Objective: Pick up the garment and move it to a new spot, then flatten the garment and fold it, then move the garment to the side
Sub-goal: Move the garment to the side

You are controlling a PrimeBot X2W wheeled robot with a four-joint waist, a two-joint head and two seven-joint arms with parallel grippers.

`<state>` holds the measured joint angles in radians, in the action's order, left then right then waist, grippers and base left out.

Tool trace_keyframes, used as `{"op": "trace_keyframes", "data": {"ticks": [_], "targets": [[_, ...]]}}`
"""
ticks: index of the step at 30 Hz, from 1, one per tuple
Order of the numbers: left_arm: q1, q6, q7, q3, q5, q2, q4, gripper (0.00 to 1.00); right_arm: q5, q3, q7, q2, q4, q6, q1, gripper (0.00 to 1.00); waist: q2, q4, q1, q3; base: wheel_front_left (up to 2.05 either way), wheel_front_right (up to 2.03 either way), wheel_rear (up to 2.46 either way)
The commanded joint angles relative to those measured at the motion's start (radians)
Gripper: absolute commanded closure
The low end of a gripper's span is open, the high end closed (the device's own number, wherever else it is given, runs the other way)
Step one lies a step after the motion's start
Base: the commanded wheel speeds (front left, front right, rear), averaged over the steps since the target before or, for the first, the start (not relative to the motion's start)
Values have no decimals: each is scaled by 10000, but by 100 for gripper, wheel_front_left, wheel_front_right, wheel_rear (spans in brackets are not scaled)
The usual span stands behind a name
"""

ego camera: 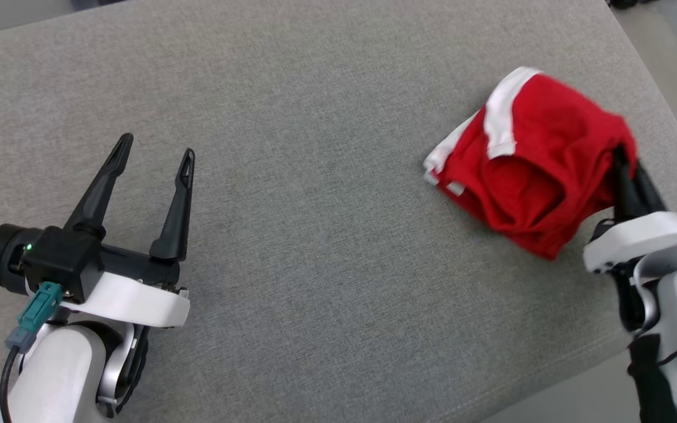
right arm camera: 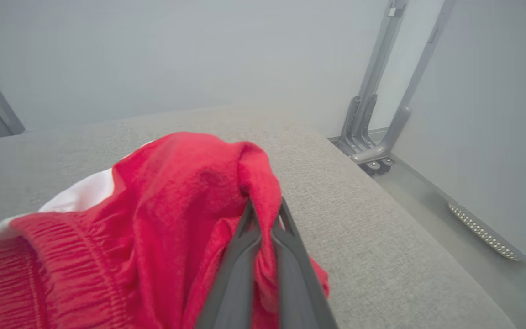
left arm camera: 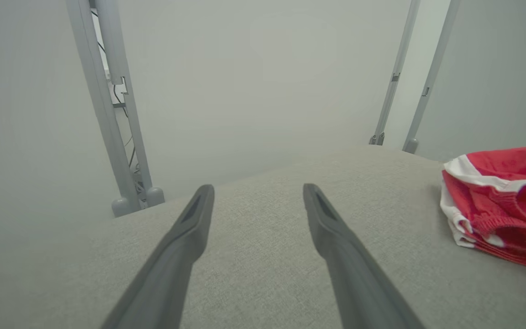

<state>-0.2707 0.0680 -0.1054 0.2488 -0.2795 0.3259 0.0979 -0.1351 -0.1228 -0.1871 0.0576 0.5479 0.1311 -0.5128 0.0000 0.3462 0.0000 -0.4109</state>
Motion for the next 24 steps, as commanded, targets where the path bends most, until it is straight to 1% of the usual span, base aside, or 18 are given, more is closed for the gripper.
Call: {"op": "trace_keyframes", "data": {"ticks": [1, 5, 13, 14, 15, 16, 20, 24], "targets": [[-173, -40, 47, 19, 93, 63, 105, 0, 137, -257, -146, 118, 252, -7, -284, 100, 0, 134, 0, -177, 0, 0, 0], [-307, -67, 148, 137, 170, 116, 274, 0, 682, -983, -461, 296, 908, -7, -787, 100, 0, 167, 0, -328, 0, 0, 0], [-306, -63, 223, 233, 155, 176, 344, 0, 1664, -1943, -766, 270, 1565, -7, -1279, 100, 0, 240, 0, -384, 0, 0, 0], [-314, -57, 231, 243, 148, 178, 336, 0, 1736, -2042, -782, 242, 1617, -7, -1310, 84, 0, 236, 0, -376, 0, 0, 0], [-331, -59, 234, 262, 139, 171, 319, 0, 1838, -2141, -796, 220, 1640, -7, -1333, 45, 0, 221, 0, -368, 0, 0, 0], [-339, -56, 224, 282, 137, 161, 290, 0, 1919, -2241, -806, 202, 1639, -7, -1355, 0, 0, 206, 0, -350, 0, 0, 0], [-343, -14, 103, 321, 61, 79, 183, 0, 2083, -2593, -800, 111, 1220, -7, -1298, 0, 0, 88, 0, -213, 0, 0, 0], [-277, 26, -79, 321, -50, -40, 9, 0, 2120, -2698, -803, 70, 673, -7, -1051, 0, 0, -139, 0, 37, 0, 0, 0]]}}
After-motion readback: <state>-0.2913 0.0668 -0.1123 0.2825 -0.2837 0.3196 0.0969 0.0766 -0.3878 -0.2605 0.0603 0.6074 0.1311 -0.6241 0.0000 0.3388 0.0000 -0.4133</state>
